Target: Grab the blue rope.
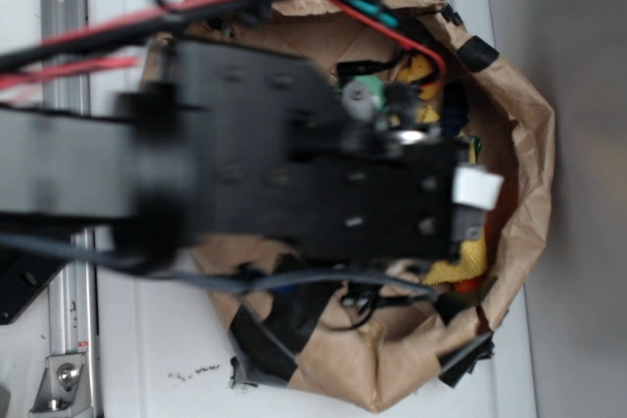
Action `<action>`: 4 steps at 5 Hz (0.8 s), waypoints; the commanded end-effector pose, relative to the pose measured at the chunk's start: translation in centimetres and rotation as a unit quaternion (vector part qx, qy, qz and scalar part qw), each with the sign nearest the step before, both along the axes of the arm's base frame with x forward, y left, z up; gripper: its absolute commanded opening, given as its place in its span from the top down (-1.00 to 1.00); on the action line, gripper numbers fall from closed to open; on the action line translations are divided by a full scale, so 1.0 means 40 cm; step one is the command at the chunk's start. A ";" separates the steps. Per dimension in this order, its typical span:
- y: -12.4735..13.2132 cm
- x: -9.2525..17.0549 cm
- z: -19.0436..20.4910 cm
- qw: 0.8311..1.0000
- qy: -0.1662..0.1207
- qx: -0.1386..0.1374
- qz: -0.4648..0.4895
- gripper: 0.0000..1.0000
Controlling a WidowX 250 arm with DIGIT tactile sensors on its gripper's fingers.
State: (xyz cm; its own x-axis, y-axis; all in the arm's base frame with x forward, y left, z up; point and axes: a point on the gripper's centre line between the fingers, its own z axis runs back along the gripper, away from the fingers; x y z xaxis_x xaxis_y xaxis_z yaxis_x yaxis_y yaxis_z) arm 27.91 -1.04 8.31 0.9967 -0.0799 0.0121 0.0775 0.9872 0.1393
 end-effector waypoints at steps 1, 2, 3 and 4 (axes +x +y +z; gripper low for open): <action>0.074 0.014 -0.080 0.998 0.062 0.009 0.002 -1.00; 0.069 0.014 -0.084 0.998 0.057 -0.016 0.014 1.00; 0.057 0.013 -0.109 0.997 0.070 -0.025 0.020 1.00; 0.037 0.033 -0.146 0.996 0.086 -0.036 0.000 1.00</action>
State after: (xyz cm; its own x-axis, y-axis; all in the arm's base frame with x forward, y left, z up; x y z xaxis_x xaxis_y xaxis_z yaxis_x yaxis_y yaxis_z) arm 29.25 0.56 2.32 0.9806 -0.0683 -0.1835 0.0798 0.9952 0.0560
